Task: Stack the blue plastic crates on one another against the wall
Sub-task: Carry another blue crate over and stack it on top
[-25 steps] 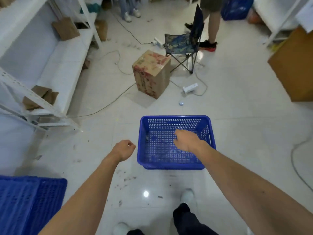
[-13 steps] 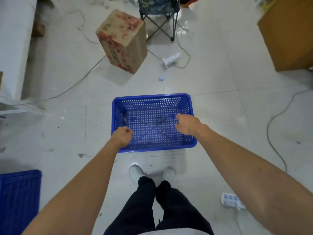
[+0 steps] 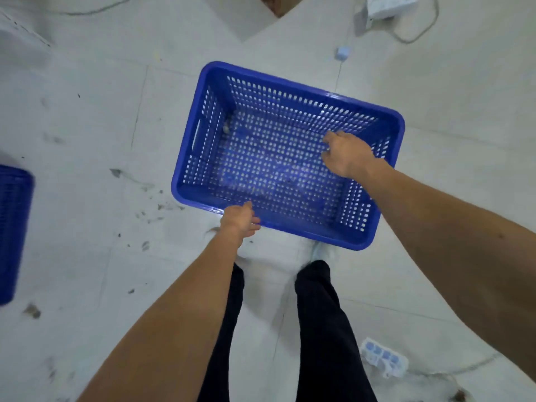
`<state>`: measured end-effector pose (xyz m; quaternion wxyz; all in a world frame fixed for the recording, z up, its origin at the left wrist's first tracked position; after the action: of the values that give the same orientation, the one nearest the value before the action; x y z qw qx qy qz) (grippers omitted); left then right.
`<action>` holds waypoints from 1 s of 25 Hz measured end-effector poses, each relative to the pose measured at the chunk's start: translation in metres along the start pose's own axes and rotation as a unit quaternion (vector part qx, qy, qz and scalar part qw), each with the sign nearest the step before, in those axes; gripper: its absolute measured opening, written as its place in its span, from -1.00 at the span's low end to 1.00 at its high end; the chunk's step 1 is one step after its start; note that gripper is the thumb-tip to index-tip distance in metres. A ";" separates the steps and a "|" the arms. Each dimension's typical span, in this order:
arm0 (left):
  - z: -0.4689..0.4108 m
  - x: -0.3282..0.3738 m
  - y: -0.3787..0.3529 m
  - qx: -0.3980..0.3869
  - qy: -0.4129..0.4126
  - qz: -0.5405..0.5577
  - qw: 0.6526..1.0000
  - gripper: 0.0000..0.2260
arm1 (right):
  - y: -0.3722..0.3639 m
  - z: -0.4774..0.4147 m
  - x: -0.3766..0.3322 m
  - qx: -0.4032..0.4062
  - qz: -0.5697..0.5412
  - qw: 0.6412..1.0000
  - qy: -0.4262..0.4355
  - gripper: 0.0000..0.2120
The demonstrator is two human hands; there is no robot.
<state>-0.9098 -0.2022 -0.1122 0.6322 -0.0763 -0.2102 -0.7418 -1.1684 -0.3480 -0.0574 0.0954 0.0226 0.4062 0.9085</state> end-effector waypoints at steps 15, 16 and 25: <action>-0.108 -0.089 -0.075 0.014 0.108 0.390 0.915 -0.80 | -0.018 -0.144 0.011 0.165 0.006 0.986 0.006 -0.37; -0.113 -0.088 -0.075 0.012 0.103 0.387 0.916 -0.79 | -0.016 -0.151 0.021 0.160 -0.006 0.987 -0.025 -0.35; -0.133 -0.106 -0.075 0.039 0.081 0.357 0.930 -0.83 | -0.003 -0.204 0.031 0.191 0.004 0.979 -0.069 -0.56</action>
<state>-0.9421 -0.1521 -0.2879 0.8727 -0.0613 -0.1460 -0.4619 -1.2225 -0.4894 -0.1971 0.1138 0.1050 0.5645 0.8108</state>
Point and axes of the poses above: each hand's wrist, its own z-axis away from the middle knuckle, its own y-axis out of the back of the hand, x = y × z, the point moved 7 cm from there along -z, towards the middle knuckle, and after that the axes turned 11 degrees about -y, right-handed, at the moved point
